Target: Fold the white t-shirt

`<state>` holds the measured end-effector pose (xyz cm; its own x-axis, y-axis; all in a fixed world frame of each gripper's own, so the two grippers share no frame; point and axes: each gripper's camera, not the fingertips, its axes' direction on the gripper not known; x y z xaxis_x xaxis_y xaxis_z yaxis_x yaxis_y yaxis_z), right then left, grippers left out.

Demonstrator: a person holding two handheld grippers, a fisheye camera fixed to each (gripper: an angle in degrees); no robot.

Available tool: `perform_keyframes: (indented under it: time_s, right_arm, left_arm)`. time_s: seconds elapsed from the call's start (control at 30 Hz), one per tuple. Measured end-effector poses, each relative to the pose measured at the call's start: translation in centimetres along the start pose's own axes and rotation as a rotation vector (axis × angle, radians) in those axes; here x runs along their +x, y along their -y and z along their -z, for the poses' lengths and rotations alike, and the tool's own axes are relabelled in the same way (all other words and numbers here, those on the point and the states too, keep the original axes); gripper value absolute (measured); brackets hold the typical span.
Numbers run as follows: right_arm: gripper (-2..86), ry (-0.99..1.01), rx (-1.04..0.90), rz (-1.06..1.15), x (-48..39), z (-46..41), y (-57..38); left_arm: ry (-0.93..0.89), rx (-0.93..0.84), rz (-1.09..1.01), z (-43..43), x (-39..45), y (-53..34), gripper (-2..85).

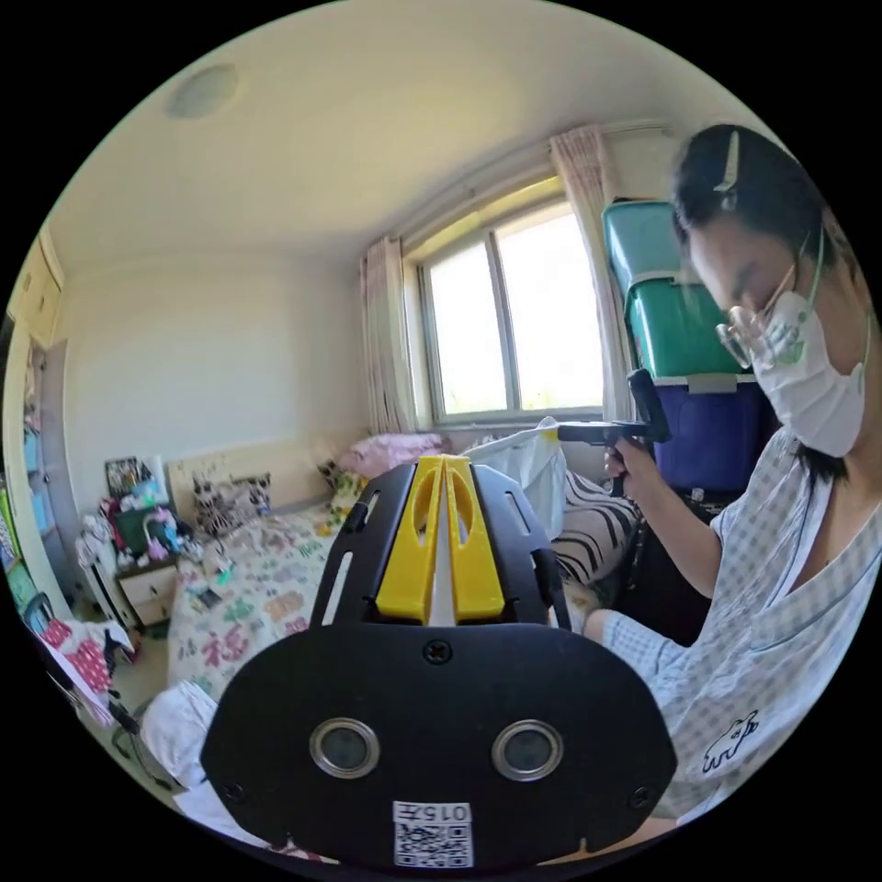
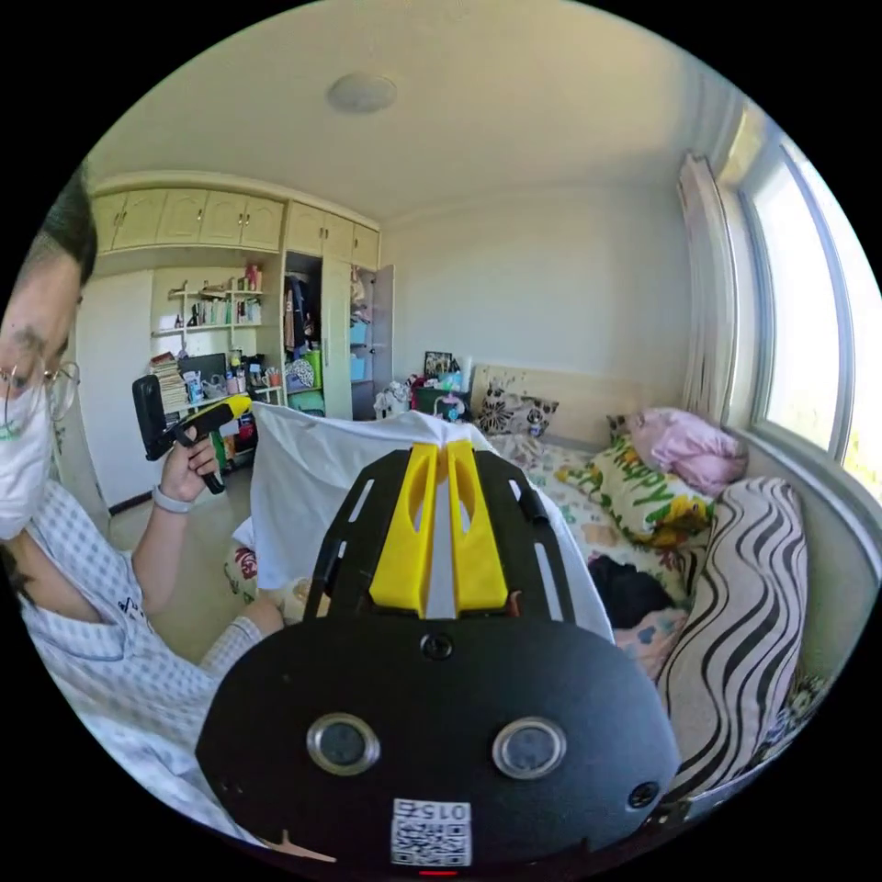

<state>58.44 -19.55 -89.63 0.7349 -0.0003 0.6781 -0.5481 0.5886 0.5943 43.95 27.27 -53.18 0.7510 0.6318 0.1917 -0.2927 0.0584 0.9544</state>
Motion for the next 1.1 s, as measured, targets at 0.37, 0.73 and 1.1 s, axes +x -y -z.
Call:
perform_keyframes:
  time_s: [0.37, 0.73, 1.1]
  right_arm:
    - [0.4, -0.135, 0.067, 0.318, -6.7, 5.0, 10.3]
    - [1.1, -0.144, -0.28, 0.134, 8.6, -13.9, 12.9]
    - [8.0, 0.316, -0.791, -0.269, 27.4, -32.7, -5.3]
  left_arm:
    - [0.051, 0.156, -0.065, 4.7, -2.8, 3.1, -0.9]
    - [0.203, -0.279, 0.101, -22.3, -21.8, -8.5, -0.9]
    - [0.051, -0.799, 0.511, -35.1, -34.4, -46.0, 1.6]
